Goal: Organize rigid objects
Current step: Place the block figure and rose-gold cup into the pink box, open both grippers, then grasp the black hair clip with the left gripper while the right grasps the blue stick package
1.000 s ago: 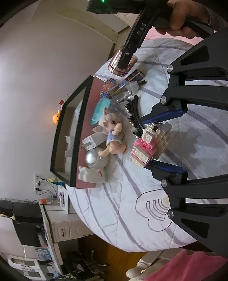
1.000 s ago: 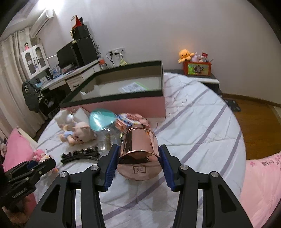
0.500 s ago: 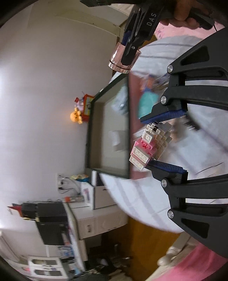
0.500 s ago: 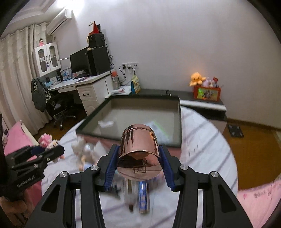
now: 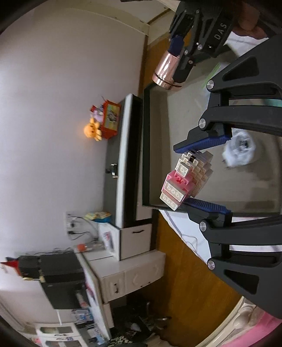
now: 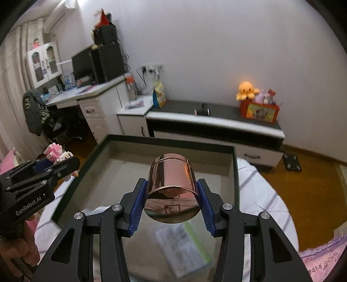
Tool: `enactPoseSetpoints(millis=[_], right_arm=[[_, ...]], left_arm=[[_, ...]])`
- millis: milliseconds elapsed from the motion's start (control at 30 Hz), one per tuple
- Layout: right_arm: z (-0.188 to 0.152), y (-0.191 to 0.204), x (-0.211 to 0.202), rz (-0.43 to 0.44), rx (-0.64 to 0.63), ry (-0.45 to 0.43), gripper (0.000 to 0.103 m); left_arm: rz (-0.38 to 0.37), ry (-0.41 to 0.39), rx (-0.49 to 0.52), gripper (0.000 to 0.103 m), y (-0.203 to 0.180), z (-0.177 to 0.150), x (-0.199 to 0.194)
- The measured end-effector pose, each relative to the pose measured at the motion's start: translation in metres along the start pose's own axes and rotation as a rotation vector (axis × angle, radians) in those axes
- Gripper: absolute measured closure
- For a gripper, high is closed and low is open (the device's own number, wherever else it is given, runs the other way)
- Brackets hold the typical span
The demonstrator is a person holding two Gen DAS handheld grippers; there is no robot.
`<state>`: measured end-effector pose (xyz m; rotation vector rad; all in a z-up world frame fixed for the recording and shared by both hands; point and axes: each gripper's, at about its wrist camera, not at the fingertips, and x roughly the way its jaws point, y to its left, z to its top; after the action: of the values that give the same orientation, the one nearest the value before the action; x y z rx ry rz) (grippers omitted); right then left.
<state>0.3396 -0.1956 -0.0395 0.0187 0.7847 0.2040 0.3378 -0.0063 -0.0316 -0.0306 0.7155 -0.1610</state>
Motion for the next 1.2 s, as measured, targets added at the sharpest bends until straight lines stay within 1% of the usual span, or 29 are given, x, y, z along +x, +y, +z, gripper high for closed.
enactPoseSetpoints(millis=[133, 200, 267, 300, 333, 400, 467, 500, 567, 667, 867, 1000, 1200], right_arm=[[0.004, -0.011, 0.026, 0.004, 0.025, 0.058, 0.055], [0.002, -0.015, 0.032, 0.006, 0.034, 0.076, 0.054], [0.000, -0.018, 0.031, 0.004, 0.043, 0.078, 0.041], [-0.001, -0.019, 0.030, 0.011, 0.053, 0.076, 0.021], [-0.002, -0.020, 0.027, 0.021, 0.065, 0.068, 0.016], [-0.004, -0.022, 0.019, 0.039, 0.079, 0.060, 0.016], [-0.005, -0.022, 0.012, 0.049, 0.093, 0.055, 0.012], [-0.006, -0.023, 0.007, 0.045, 0.100, 0.051, 0.000], [-0.008, -0.020, -0.006, 0.029, 0.100, 0.020, 0.000], [-0.015, -0.013, -0.028, 0.046, 0.105, -0.013, 0.000], [-0.040, 0.004, -0.075, 0.045, 0.091, -0.084, 0.000], [-0.066, 0.019, -0.109, 0.034, 0.080, -0.118, 0.000], [-0.104, 0.026, -0.151, 0.041, 0.082, -0.159, 0.000]], left_arm=[[-0.008, 0.092, -0.006, 0.060, -0.004, 0.004, 0.043], [-0.008, 0.123, -0.002, 0.059, -0.007, 0.002, 0.054], [0.011, 0.135, 0.007, 0.043, -0.010, 0.000, 0.059], [0.018, 0.126, 0.007, 0.024, -0.010, -0.002, 0.057], [0.028, 0.108, -0.003, 0.008, -0.008, -0.003, 0.052], [0.021, 0.060, -0.024, 0.002, -0.004, -0.006, 0.038], [0.023, 0.037, -0.023, 0.001, -0.004, -0.009, 0.024], [0.028, 0.027, -0.021, 0.001, -0.002, -0.011, 0.018], [0.031, -0.009, -0.022, 0.000, -0.001, -0.013, 0.001], [0.034, -0.049, -0.019, 0.000, -0.001, -0.021, -0.027], [0.024, -0.103, 0.000, 0.000, -0.009, -0.051, -0.086], [0.015, -0.114, 0.004, 0.000, -0.014, -0.074, -0.117], [-0.011, -0.126, -0.008, 0.000, -0.017, -0.116, -0.163]])
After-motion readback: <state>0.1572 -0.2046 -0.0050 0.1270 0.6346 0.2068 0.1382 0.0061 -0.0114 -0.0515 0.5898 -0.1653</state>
